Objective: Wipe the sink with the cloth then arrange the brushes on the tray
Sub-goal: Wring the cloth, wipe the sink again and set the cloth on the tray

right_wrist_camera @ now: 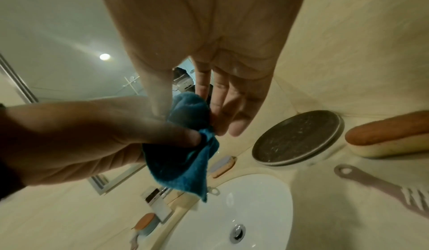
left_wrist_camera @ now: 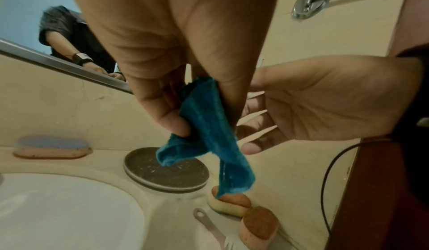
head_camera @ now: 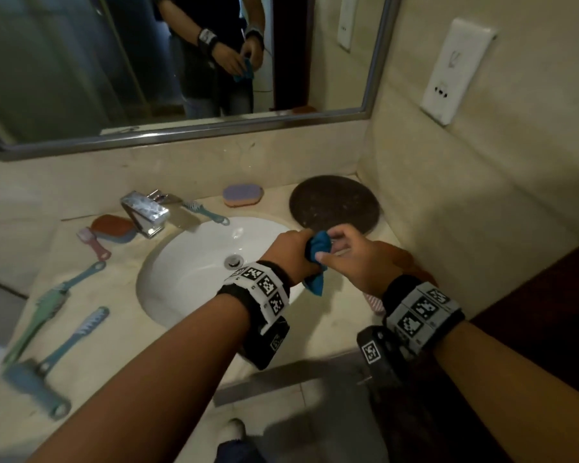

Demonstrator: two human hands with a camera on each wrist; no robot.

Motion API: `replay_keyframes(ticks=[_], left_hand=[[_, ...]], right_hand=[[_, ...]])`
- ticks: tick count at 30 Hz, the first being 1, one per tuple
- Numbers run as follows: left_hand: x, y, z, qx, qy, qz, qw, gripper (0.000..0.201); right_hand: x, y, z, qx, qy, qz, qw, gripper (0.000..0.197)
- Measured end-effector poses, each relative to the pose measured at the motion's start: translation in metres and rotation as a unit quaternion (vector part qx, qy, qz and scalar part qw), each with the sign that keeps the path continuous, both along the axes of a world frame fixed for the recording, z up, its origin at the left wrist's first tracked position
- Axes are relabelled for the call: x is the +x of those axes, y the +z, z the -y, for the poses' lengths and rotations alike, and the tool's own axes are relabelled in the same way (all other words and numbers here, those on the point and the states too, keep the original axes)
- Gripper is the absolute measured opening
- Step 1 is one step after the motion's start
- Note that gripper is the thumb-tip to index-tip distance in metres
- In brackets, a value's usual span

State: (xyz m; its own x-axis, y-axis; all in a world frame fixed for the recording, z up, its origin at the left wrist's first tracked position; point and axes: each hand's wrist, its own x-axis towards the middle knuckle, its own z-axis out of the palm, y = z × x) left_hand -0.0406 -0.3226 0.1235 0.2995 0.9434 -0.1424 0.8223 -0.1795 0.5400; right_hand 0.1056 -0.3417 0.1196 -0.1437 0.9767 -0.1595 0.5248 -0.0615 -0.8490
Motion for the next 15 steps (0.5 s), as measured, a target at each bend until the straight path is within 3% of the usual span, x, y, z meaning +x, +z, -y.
replay_keyframes(ticks=[5,11,15], left_hand=[[-0.010,0.017,0.038,-0.020,0.028,0.016,0.999,0.040],[-0.041,0.030,0.080,-0.030,0.021,0.037,0.999,0.031],[-0.064,0.030,0.118,-0.043,0.000,0.075,0.996,0.031]], right_hand=[[-0.007,0.005,0.024,0.003,0.010,-0.003,1.000,0.040],[-0.016,0.018,0.062,-0.030,0.034,-0.025,0.999,0.031],[-0.032,0.026,0.100,-0.043,0.057,-0.001,0.997,0.041]])
